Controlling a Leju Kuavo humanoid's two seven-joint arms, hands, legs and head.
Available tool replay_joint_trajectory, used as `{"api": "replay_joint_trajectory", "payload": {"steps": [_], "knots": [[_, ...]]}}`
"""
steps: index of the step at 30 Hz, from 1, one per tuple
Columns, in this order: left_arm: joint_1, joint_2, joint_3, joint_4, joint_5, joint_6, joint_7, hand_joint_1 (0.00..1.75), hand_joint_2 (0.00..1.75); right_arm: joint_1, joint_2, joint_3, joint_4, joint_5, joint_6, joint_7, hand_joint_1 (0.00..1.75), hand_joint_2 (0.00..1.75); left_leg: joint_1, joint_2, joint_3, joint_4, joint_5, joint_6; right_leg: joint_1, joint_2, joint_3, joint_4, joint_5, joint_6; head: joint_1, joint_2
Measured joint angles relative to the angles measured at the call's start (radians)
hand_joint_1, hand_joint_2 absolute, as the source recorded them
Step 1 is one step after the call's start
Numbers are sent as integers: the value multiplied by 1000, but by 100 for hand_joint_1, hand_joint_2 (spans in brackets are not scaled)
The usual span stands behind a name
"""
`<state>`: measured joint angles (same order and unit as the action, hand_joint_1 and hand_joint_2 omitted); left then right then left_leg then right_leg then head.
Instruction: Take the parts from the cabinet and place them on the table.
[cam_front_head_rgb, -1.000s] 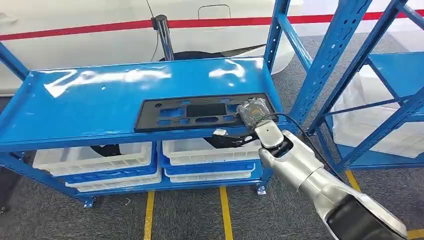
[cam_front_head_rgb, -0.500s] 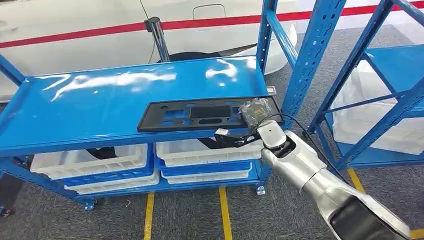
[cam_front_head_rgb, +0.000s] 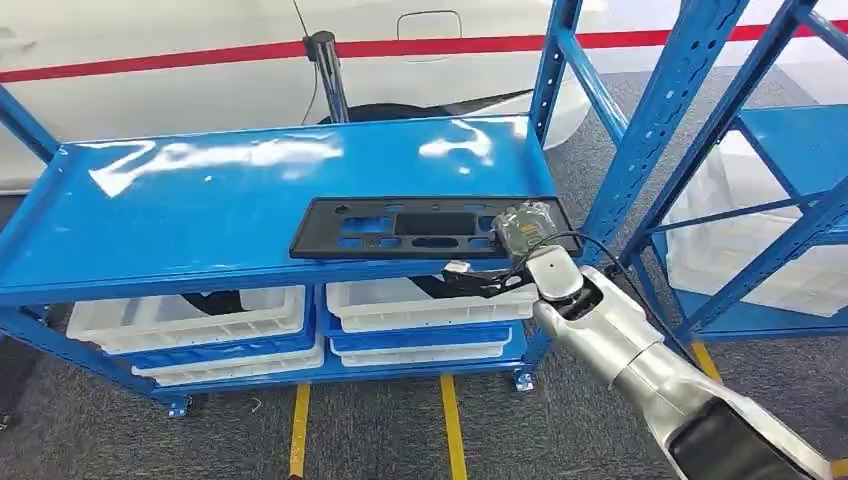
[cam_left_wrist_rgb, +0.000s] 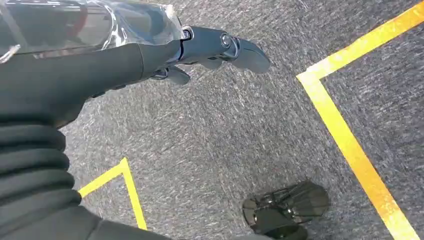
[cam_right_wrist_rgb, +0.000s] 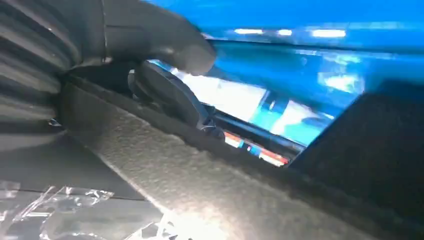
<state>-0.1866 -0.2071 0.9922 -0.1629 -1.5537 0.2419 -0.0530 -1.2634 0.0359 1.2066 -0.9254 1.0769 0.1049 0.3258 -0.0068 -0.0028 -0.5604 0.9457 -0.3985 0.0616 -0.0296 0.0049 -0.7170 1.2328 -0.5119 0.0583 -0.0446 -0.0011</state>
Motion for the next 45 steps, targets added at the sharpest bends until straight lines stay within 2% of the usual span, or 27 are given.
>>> {"api": "replay_joint_trajectory", "payload": {"steps": [2,3,4,8,10,12,13,15,17,18,21,23,24,25,27,28,29,30,32,33,34,37,39,42,43,44,45], "knots": [[-1,-1,0,0,0,1,0,0,175,0,-3,0,-3,0,0,0,175,175,4,-2,3,9,-8,-9,-5,-3,93,-184,86,5,0,0],[-2,0,0,0,0,1,0,0,175,-1,-8,0,-5,0,0,0,175,175,-4,-3,-4,18,-15,-19,-5,-2,116,-229,74,7,0,0],[-3,0,0,0,0,1,0,0,175,-3,-6,-1,-12,1,0,0,175,175,-6,-4,-9,28,-20,-21,-6,3,111,-231,81,-7,-1,0],[-3,1,0,0,0,1,0,0,175,-3,-9,-1,-26,0,0,-3,175,175,1,-4,-14,36,-28,-30,-5,-1,112,-231,83,-26,0,0],[-4,0,0,0,-1,0,0,0,175,-3,-9,-2,-30,1,0,-2,175,175,5,-2,-59,140,-93,-44,-5,-7,111,-232,83,-34,-1,0],[-1,0,0,0,-3,-1,0,0,175,-3,-10,-1,-32,1,-1,0,175,175,11,-2,-140,320,-168,-53,-5,-12,108,-232,83,-35,-1,0],[0,0,0,0,-3,-2,2,0,175,-2,-11,-2,-32,1,-1,0,175,175,14,-2,-162,368,-175,-55,-5,-13,108,-232,83,-35,0,0],[1,0,0,0,-3,-2,2,0,175,-2,-13,-2,-32,1,-2,2,175,175,17,-2,-138,310,-129,-54,-7,-12,109,-232,84,-34,-1,0],[0,0,0,0,-4,-2,2,0,175,-2,-13,-2,-34,2,-3,3,175,175,18,-2,-41,108,-35,-49,-9,-11,112,-232,84,-33,-1,0],[0,0,0,0,-5,-2,2,0,175,-3,-14,-2,-34,9,-6,4,175,175,17,-3,-13,40,-24,-46,-9,-10,110,-232,86,-30,-1,0],[2,0,0,0,-6,-2,2,0,175,-3,-16,-2,-35,45,-18,2,175,175,4,-2,-12,32,-29,-39,-5,-4,104,-238,93,-10,0,0],[1,0,0,0,-7,-2,2,0,175,-10,-16,-2,-39,68,-29,-6,175,175,12,-1,-5,16,-15,-19,-10,-4,101,-240,91,4,0,0],[0,-1,0,0,-6,-2,2,0,175,-16,-15,-2,-41,80,-38,-10,175,175,9,0,-4,14,-13,-15,-8,-5,93,-216,72,4,0,0],[0,-1,1,0,-6,-2,2,0,175,-23,-13,-1,-44,91,-48,-14,175,175,8,1,-4,14,-13,-8,-8,-4,69,-157,35,3,0,0],[-1,-2,1,0,-7,-3,2,0,175,-37,-8,1,-49,107,-56,-21,175,175,4,1,-4,15,-13,-5,-3,-4,-13,26,-44,5,0,0],[0,-2,1,0,-7,-4,2,0,175,-40,-6,2,-49,110,-56,-21,175,175,1,0,-3,15,-14,-4,-1,-4,-41,84,-57,5,0,0],[1,-2,1,0,-7,-5,2,0,175,-42,-3,3,-49,113,-56,-22,175,175,1,-1,-1,15,-14,-3,0,-4,-44,87,-46,3,0,0],[1,-2,1,0,-7,-6,2,0,175,-45,0,3,-50,118,-57,-24,175,175,1,-3,2,16,-16,-3,0,-4,-21,40,-12,1,0,0],[0,-4,1,0,-11,-7,2,0,175,-66,17,5,-62,140,-63,-39,175,175,2,-5,7,21,-23,-10,-1,-5,65,-142,80,-2,0,0],[0,-4,1,0,-13,-7,2,0,175,-78,25,8,-69,148,-67,-43,175,175,0,-5,3,26,-28,-16,-2,-7,89,-206,92,-1,0,0],[-4,-4,1,0,-13,-7,3,0,175,-94,40,12,-77,154,-72,-48,175,175,-10,-3,-8,40,-35,-20,-1,-4,98,-226,85,-7,0,0],[-1,-4,1,0,-17,-7,5,0,175,-121,72,14,-100,162,-77,-56,175,175,-7,-2,-9,34,-32,-24,4,-2,88,-219,85,-20,0,0],[-1,-5,1,0,-18,-7,3,0,175,-136,94,16,-120,163,-79,-60,175,175,-2,-1,-23,65,-62,-36,-1,-2,90,-222,87,-31,-1,0],[-2,-6,1,0,-18,-8,-3,0,175,-147,121,19,-153,165,-87,-64,175,175,6,-1,-132,305,-172,-52,0,-2,89,-222,86,-37,-1,0],[0,-7,1,0,-18,-8,-4,0,175,-147,126,20,-161,165,-87,-65,175,175,6,-1,-163,363,-185,-53,1,-1,89,-222,86,-38,0,0],[1,-7,1,0,-17,-9,-6,0,175,-147,132,22,-172,165,-87,-66,175,175,6,-1,-173,373,-175,-52,1,-1,90,-222,85,-39,0,0],[1,-8,1,0,-17,-9,-6,0,175,-147,138,24,-181,165,-87,-66,175,175,6,-1,-158,330,-142,-49,2,0,92,-222,85,-39,0,0]]}}
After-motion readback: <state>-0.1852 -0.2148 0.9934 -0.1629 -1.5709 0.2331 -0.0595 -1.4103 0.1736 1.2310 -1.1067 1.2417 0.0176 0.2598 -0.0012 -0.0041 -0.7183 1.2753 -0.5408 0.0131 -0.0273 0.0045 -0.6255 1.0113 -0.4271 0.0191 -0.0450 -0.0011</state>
